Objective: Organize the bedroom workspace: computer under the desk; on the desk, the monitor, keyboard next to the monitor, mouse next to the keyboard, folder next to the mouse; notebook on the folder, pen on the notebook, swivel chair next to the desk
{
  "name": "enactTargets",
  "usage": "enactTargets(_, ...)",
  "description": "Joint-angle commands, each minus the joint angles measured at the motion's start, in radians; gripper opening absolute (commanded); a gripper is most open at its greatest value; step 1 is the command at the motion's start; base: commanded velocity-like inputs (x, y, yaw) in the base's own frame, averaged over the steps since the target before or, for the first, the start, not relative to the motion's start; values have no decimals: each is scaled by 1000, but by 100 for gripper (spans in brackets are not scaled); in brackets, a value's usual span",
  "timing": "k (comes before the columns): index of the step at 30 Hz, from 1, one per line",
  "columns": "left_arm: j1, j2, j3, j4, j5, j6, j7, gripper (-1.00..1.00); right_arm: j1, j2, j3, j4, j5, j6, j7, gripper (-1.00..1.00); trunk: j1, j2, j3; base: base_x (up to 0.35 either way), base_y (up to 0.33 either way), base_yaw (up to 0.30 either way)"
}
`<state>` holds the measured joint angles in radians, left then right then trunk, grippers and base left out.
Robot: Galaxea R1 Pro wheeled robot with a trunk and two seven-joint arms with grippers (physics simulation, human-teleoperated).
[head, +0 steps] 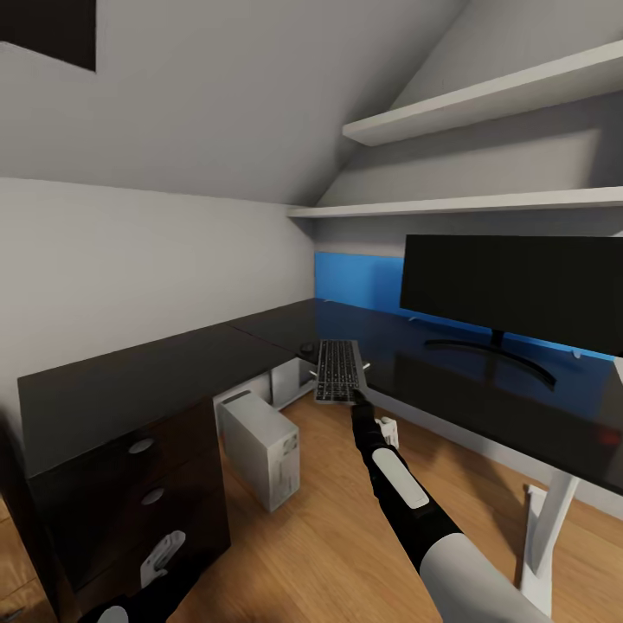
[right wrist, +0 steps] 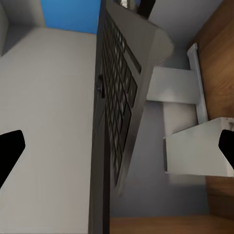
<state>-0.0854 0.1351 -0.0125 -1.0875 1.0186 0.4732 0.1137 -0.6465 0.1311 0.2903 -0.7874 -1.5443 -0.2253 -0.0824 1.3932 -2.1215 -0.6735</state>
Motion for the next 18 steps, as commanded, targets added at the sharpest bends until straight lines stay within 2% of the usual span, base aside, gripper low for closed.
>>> enactTargets(1,0,0,-1,-2,11,2,9,100,-1,-1,4,-1,-8,-8,-4,100,0,-1,-1,0,72,0)
enactTargets(9,0,-4,-2,-2,10,3,9,100,-1,-1,4,-1,-8,-8,-4,100,0,-1,-1,12,38,0)
enactTargets(18,0,-7,-3,-2,7,1,9,100,-1,-1,3,-1,-9,-10,-4,100,0,-1,-1,156,75,0)
